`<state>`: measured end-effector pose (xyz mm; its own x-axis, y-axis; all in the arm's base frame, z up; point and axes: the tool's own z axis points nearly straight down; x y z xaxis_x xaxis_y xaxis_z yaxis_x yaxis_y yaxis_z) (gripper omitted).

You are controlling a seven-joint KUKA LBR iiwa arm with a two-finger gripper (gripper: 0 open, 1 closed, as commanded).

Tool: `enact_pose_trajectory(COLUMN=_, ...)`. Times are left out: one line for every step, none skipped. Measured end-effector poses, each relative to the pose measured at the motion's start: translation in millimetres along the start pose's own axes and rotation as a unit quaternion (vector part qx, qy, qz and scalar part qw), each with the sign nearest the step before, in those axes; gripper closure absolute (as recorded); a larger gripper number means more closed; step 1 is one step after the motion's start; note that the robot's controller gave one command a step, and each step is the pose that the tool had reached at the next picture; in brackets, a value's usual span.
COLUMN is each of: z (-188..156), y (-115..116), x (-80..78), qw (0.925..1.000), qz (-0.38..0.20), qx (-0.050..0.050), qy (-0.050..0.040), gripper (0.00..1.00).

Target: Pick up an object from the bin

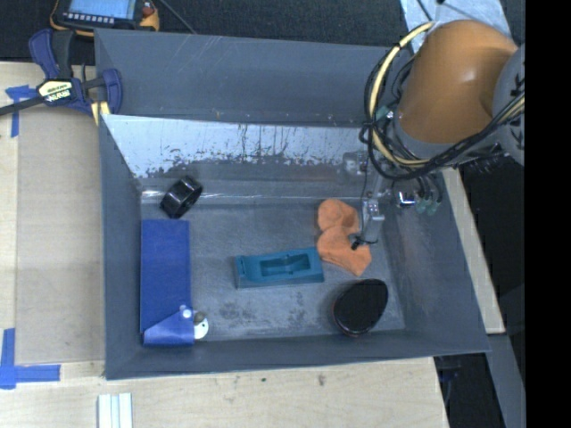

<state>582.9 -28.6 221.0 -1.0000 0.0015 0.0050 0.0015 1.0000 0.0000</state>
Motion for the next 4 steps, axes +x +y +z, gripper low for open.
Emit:
enact_pose_trajectory(z=-5.0, y=0.0, x=-1.4, qw=1.0, qz=0.0, qx=0.0, qy=-0.0043, gripper=0.0)
enact_pose_trajectory(z=19.4, y=-12.4, x=-10.6, qw=0.9998, qz=0.019, qx=0.0, qy=-0.0062, gripper=0.0)
enact_pose_trajectory(z=74.7, y=-36.1, x=-26.9, qw=1.0, qz=0.002, qx=0.0, qy=-0.0059, gripper=0.0)
enact_pose_trajectory(z=110.0, y=-39.1, x=-26.5, qw=0.9999, qz=0.017, qx=0.0, qy=-0.0015, gripper=0.0)
